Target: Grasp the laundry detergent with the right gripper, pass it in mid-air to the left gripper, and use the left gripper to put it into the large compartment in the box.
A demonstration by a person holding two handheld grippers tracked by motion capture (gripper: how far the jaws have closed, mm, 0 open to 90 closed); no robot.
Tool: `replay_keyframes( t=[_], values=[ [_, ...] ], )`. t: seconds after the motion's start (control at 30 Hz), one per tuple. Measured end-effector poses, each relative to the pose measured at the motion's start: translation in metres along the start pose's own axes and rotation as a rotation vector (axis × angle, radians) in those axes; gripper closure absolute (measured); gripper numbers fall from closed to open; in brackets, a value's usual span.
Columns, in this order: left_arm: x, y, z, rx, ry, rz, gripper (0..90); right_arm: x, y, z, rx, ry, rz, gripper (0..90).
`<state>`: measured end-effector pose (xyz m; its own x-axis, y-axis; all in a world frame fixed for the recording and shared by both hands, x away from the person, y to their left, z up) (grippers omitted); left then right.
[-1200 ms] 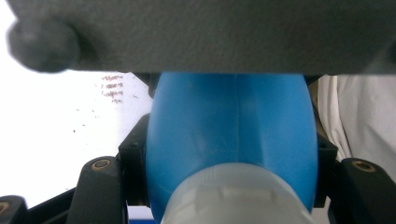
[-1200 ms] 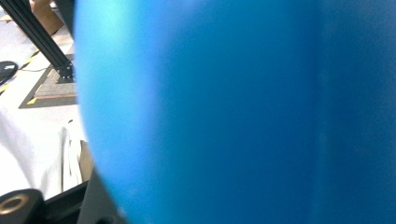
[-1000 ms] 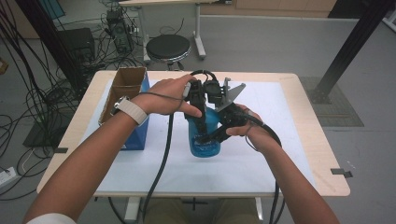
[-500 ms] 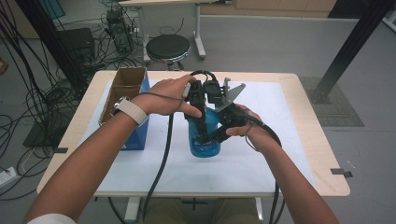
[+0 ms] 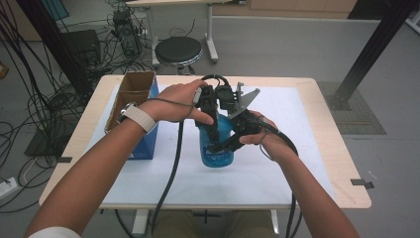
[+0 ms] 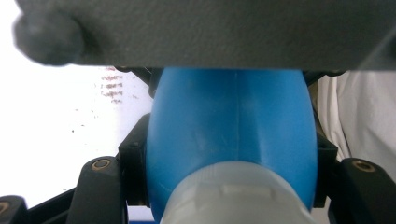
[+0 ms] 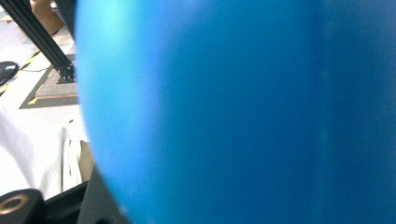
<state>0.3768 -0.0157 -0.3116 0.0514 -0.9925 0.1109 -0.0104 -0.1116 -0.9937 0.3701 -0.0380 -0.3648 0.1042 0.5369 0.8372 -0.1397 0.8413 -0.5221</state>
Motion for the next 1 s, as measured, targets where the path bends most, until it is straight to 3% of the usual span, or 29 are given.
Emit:
replay_keyframes(
  t=[1.0],
  values=[
    [0.0004, -0.0001, -0.0002, 0.000, -0.006, -0.009, 37.6, -0.0003, -0.0008, 0.0000, -0.001, -0.001, 0.001, 43.0]
  ],
)
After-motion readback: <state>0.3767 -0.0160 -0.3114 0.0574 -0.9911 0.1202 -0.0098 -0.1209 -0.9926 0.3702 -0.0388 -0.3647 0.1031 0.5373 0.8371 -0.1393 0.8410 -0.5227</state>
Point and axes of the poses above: each handheld gripper's, and its own axes: y roughly forward along the jaws, x roughly out of its top, z roughly to its left, the point moved 10 cm from there along y, roughly forward along the jaws, and after that the axes turned 2 degrees about x, right-handed, at the moved point
